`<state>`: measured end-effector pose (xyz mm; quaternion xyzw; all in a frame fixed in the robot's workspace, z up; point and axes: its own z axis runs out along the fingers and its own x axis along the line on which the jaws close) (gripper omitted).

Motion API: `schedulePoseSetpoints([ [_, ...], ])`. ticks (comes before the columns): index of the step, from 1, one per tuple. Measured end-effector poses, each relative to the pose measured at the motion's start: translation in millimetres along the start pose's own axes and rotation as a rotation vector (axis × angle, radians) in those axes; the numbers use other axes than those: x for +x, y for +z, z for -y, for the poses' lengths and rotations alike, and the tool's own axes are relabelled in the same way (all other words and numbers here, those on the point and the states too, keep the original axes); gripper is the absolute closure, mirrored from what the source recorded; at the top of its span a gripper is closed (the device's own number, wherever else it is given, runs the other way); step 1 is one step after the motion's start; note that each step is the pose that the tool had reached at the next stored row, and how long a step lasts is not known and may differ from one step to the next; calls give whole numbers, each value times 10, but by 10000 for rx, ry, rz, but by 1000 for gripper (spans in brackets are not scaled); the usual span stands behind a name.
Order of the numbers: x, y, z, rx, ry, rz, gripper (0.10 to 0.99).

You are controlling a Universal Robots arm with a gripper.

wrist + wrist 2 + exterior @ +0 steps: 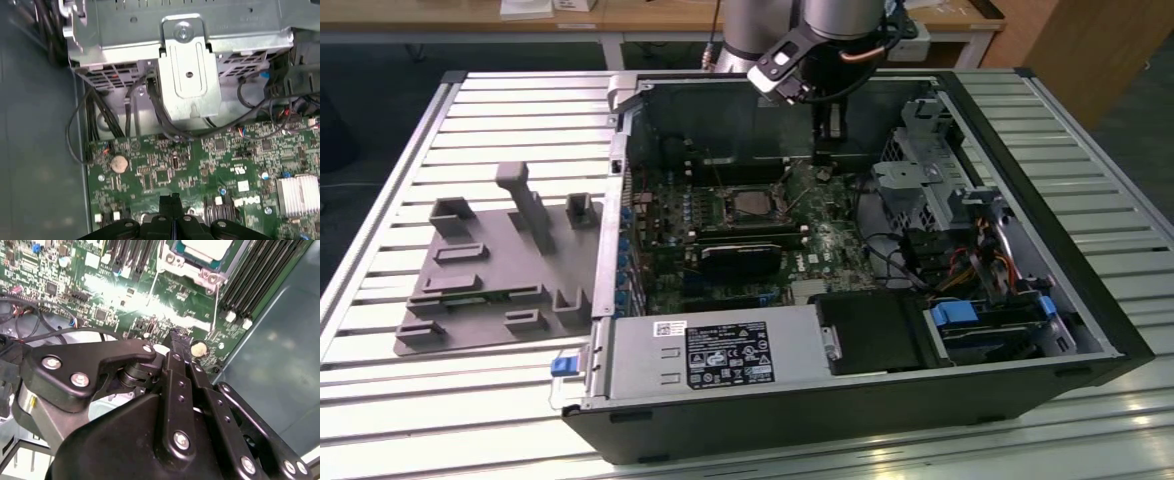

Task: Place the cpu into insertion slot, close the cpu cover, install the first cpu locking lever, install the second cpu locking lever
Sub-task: 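Close the cpu cover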

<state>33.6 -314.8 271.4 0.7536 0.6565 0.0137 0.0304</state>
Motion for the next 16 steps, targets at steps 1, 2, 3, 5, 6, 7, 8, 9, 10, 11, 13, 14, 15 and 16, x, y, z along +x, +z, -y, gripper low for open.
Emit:
schedulePoseSetpoints([
  [1, 2, 3, -13, 0, 10, 0, 984],
  [2, 4, 8, -25, 0, 22, 0, 984],
  [3, 6, 13, -37, 0, 34, 2, 984],
  [5, 9, 31, -62, 1, 60, 3, 984],
  [6, 11, 42, -73, 2, 75, 5, 984],
  [7, 13, 54, -84, 2, 89, 6, 984],
  [8, 15, 67, -94, 2, 102, 8, 984],
  [9, 17, 82, -104, 2, 115, 7, 984],
  [10, 19, 96, -113, 2, 129, 7, 984],
  [11, 20, 110, -122, 2, 141, 9, 984],
  [13, 22, 144, -132, 3, 161, 11, 984],
  [14, 23, 161, -135, 3, 168, 10, 984],
  [15, 24, 175, -137, 3, 171, 10, 984],
  [16, 24, 187, -137, 3, 173, 10, 984],
])
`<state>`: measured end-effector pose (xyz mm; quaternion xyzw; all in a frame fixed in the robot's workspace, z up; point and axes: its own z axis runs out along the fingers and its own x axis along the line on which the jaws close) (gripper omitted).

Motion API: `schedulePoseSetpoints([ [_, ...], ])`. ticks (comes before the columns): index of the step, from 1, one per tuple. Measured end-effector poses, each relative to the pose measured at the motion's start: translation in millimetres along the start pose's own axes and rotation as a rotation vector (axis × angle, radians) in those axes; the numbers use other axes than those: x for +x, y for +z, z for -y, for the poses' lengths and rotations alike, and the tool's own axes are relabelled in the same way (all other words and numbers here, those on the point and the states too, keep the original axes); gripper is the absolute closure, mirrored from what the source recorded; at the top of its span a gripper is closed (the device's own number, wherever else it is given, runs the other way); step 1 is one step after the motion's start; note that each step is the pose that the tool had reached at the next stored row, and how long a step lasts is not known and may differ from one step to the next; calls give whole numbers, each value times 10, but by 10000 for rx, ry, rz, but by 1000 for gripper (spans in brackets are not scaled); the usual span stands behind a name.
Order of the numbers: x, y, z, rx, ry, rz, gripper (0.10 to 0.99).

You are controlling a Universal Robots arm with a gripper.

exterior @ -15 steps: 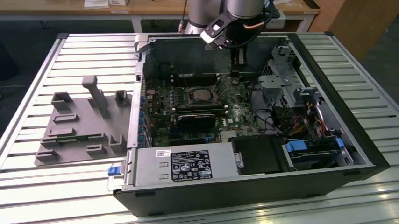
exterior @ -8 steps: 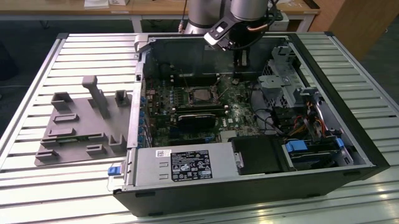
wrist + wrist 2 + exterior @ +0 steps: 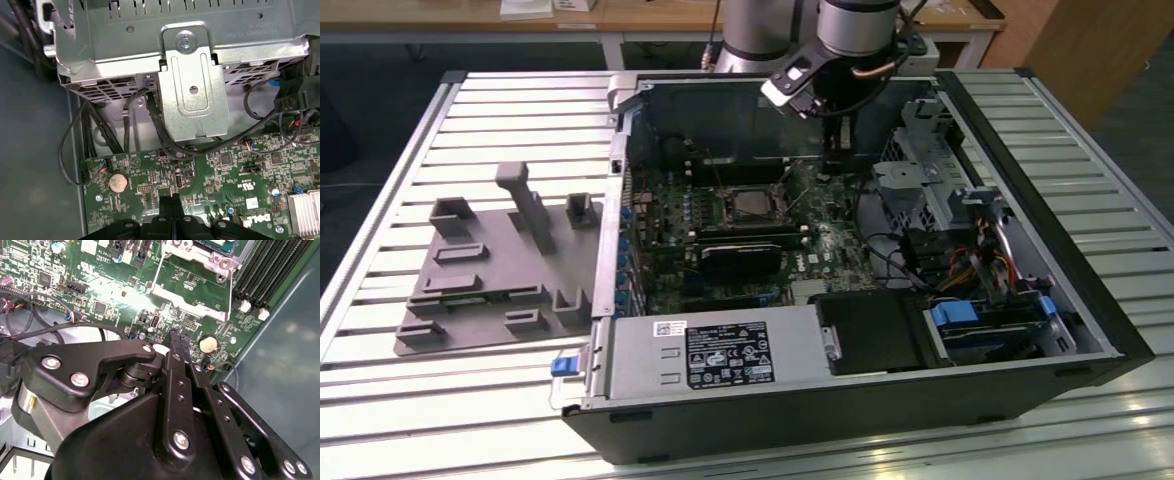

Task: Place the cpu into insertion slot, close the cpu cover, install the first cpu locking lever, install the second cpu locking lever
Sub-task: 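Close the cpu cover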

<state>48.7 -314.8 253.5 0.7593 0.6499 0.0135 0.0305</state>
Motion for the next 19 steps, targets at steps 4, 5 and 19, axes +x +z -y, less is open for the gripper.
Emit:
schedulePoseSetpoints([
  [4, 1, 45, 2, 2, 1, 0, 984],
  [5, 0, 45, 2, 2, 0, 1, 984],
  [19, 3, 54, -10, 955, -28, 148, 984],
])
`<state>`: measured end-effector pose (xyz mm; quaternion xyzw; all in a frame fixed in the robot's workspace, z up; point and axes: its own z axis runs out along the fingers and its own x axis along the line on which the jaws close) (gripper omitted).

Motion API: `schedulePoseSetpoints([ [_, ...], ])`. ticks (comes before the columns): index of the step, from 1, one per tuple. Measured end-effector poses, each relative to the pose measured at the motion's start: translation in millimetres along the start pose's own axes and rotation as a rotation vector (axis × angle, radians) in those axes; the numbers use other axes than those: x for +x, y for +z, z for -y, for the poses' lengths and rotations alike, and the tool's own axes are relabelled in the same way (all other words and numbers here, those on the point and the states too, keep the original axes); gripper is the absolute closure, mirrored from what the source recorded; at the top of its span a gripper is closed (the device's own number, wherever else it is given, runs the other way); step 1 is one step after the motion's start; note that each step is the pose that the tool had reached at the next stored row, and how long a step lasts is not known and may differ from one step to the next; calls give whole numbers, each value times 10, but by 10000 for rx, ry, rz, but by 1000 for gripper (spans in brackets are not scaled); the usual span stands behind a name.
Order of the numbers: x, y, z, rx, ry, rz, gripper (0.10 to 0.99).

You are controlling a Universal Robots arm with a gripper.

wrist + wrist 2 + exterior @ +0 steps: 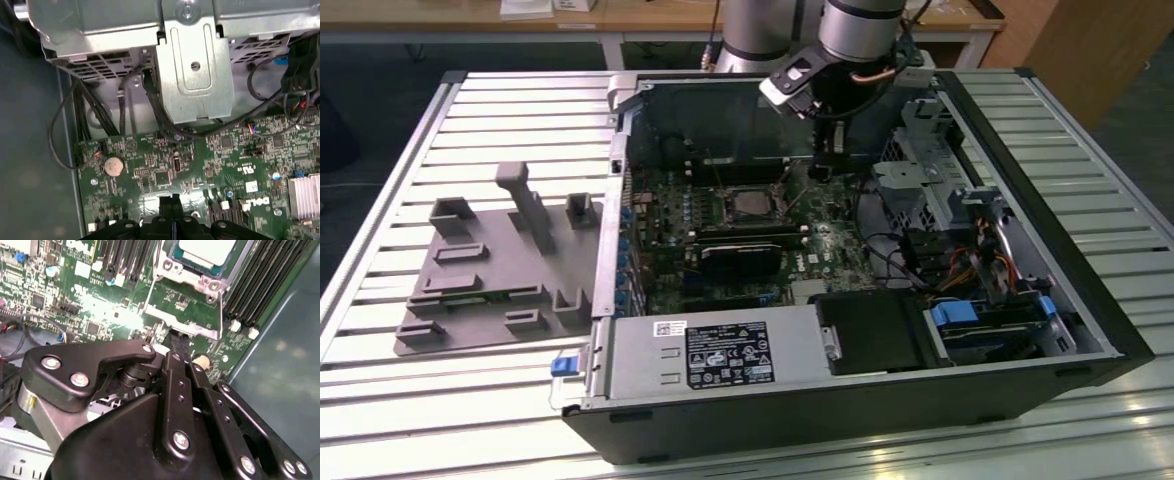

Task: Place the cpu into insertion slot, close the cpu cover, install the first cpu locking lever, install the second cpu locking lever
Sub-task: 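Close the cpu cover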

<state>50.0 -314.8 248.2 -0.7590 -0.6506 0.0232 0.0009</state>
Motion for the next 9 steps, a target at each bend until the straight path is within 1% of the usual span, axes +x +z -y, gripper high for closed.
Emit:
schedulePoseSetpoints([
  [1, 0, 2, 0, 95, -3, 12, 984],
  [2, 1, 4, -1, 249, -7, 36, 984],
  [4, 1, 7, -2, 588, -17, 90, 984],
  [5, 0, 7, -2, 692, -20, 107, 984],
  [6, 0, 7, -3, 733, -22, 115, 984],
  [9, 1, 8, -2, 734, -22, 113, 984],
])
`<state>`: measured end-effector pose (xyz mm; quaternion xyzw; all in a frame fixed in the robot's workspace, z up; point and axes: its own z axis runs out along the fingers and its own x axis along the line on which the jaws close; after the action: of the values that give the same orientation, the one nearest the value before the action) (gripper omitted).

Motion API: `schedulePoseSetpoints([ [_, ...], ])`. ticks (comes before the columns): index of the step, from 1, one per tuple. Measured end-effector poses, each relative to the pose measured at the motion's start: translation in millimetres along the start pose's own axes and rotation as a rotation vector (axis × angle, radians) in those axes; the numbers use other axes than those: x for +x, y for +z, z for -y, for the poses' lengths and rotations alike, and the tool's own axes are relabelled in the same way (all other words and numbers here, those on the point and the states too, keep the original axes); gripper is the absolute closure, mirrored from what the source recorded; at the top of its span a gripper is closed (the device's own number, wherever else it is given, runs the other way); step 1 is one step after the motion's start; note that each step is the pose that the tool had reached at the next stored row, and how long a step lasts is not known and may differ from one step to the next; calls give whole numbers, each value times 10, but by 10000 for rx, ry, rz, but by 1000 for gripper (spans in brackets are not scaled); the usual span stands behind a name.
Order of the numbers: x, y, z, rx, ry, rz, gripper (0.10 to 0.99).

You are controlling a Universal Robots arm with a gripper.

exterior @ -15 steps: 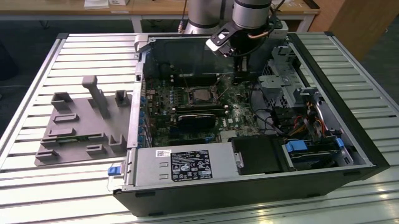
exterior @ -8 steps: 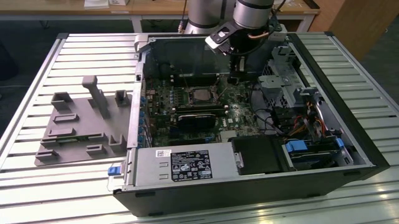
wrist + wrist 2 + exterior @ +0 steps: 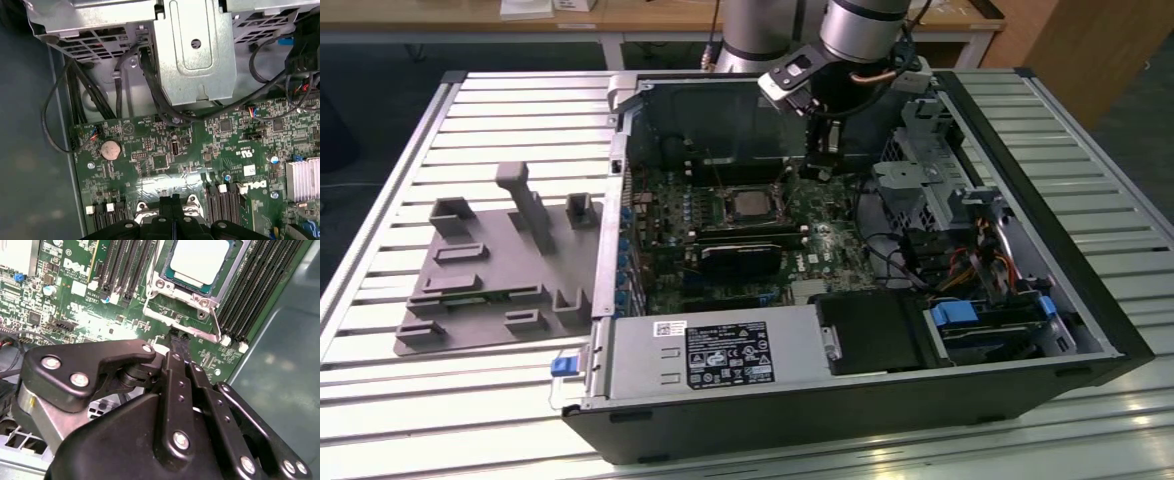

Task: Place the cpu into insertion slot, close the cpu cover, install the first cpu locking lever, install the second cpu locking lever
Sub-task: 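Close the cpu cover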

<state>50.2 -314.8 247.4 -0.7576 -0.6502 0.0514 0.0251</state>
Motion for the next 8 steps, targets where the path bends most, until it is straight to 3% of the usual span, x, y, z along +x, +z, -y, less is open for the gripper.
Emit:
schedulePoseSetpoints([
  [4, -1, 1, 4, 0, -1, -3, 984],
  [6, -13, 9, 82, -54, 1, -9, 984],
  [8, -16, 12, 103, -71, 2, -12, 984],
])
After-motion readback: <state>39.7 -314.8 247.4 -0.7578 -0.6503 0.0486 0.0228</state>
